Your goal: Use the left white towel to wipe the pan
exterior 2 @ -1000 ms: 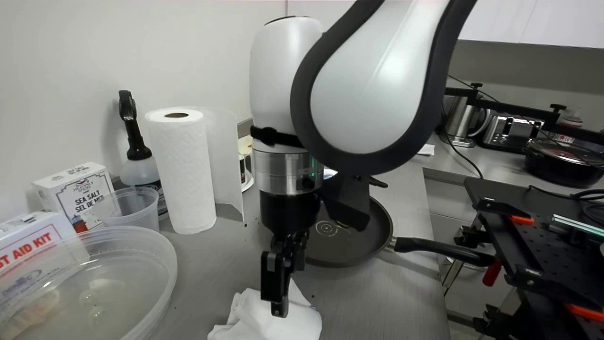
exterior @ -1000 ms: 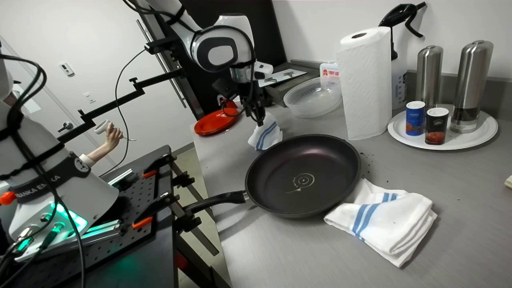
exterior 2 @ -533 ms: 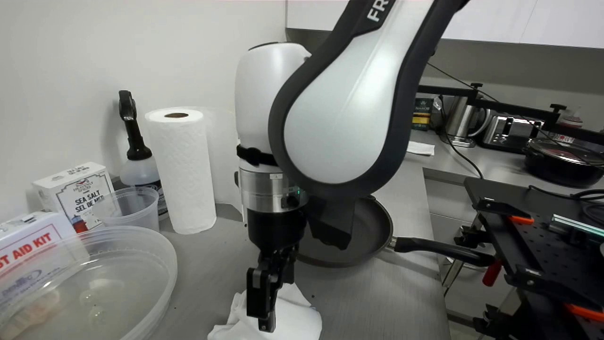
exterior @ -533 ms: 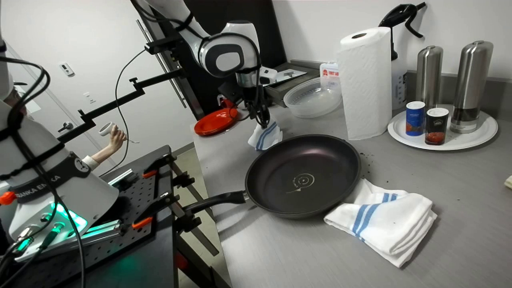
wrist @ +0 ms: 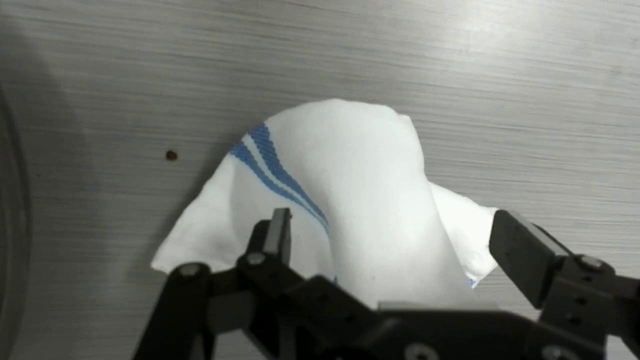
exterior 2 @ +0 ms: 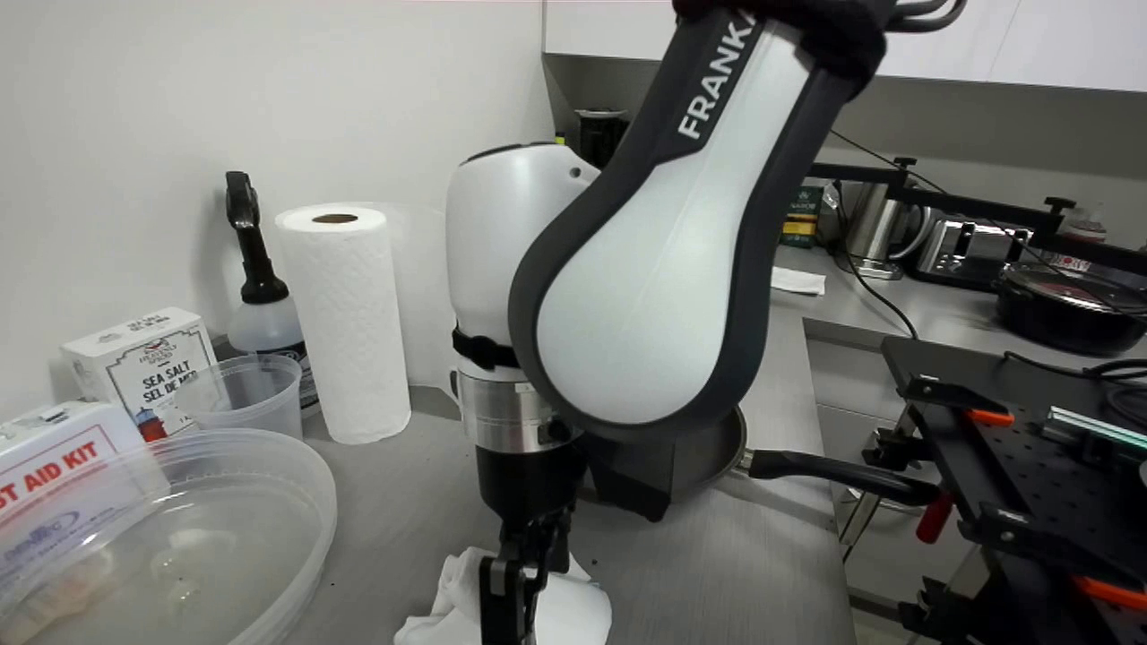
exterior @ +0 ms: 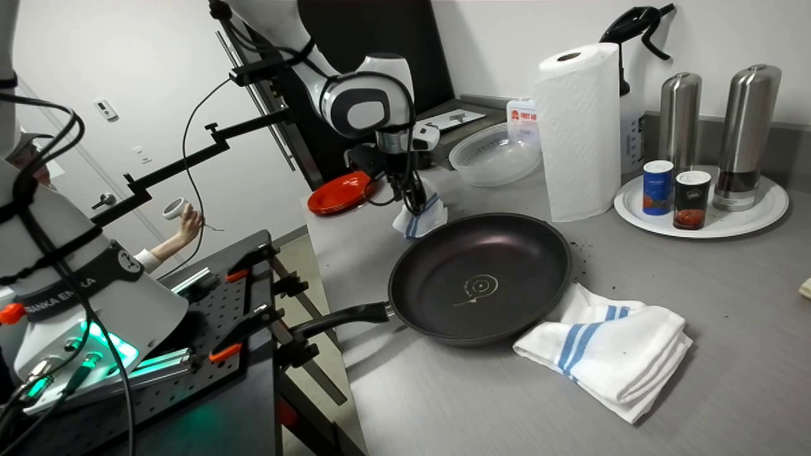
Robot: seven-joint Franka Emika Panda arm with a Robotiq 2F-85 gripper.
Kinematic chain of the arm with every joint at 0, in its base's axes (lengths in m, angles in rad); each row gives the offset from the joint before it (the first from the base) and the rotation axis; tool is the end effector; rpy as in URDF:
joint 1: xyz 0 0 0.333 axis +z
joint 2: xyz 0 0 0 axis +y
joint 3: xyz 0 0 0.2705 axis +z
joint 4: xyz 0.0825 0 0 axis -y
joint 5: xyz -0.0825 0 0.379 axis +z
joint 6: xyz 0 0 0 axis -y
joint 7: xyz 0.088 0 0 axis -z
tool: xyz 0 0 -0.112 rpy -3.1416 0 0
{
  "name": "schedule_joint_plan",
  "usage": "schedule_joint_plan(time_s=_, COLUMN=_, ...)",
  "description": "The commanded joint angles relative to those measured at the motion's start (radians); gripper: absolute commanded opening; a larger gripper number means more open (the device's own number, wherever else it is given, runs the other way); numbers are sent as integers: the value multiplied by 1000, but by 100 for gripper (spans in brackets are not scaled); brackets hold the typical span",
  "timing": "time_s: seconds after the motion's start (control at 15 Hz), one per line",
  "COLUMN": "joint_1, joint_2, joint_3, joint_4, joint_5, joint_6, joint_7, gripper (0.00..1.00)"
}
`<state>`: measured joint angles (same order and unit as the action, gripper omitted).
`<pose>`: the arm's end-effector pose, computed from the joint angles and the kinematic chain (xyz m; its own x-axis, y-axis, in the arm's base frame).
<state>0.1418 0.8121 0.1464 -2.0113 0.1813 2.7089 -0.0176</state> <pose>0.5035 0.1543 0.0076 0.9861 0.1067 -0.1275 0.0852 -0.9829 -0.1634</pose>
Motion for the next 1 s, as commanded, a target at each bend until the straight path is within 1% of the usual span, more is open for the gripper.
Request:
schedule_joint_plan(time_s=0.0, joint_1=12, joint_2=41, joint_3=4, joint_4=27, joint_5=-19, joint_6=2, joint_7=41, gripper=100)
schedule_joint_plan(time_s=0.27, joint_1=27, joint_2=65, joint_3=8, joint_4=39, joint_5=-19, joint_6=5, joint_7=52, gripper=100)
schedule_joint_plan(time_s=0.67, joint_1=41, joint_2=88, joint_3=26, joint_4=90, joint_5=-11, joint_6=0, joint_7=77, gripper=100)
schedule_joint_plan(time_s=0.93, joint_1=48, joint_2=105, joint_3=20, joint_4=118, joint_5=-15, joint_6=7, joint_7=87, gripper=100)
